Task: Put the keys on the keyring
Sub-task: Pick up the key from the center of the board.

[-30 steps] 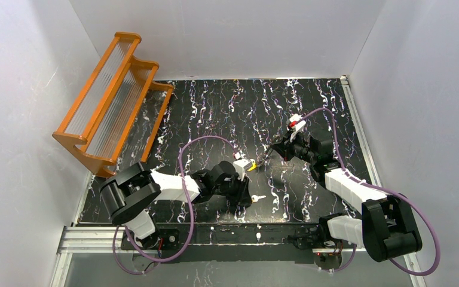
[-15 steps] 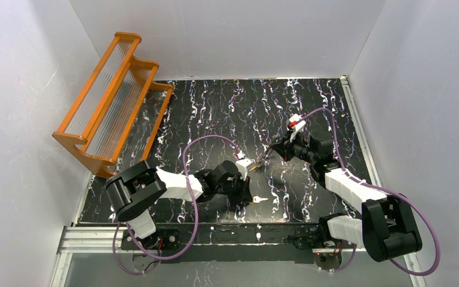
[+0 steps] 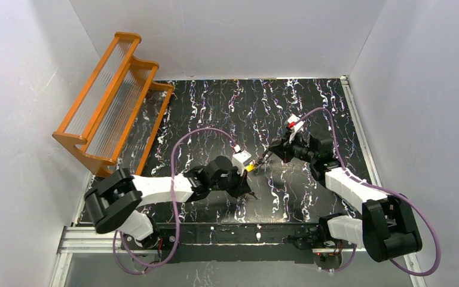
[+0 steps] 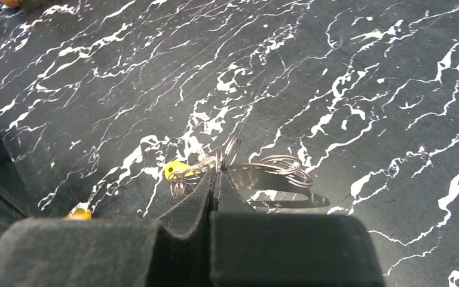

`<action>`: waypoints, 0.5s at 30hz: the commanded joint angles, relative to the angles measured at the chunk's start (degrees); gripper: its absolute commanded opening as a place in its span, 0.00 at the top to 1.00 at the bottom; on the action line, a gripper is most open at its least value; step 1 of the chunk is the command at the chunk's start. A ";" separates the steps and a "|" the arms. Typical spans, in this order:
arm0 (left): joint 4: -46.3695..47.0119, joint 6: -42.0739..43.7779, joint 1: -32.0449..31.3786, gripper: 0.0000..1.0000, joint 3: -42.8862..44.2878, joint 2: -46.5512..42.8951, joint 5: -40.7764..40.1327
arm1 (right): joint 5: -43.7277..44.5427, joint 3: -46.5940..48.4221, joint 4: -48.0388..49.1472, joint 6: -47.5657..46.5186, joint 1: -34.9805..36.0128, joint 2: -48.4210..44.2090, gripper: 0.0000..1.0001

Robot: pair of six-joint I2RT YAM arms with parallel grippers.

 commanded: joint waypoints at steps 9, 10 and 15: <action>-26.71 25.90 2.12 1.00 6.94 -20.17 -18.62 | -15.06 10.73 -10.11 -7.67 1.97 2.25 0.99; -27.69 28.58 2.11 1.00 7.09 -21.52 -18.87 | -16.11 11.43 -11.14 -8.30 2.48 2.78 0.99; -27.89 35.13 2.11 1.00 6.68 -26.40 -20.42 | -20.35 15.87 -19.04 -14.45 6.83 5.90 0.99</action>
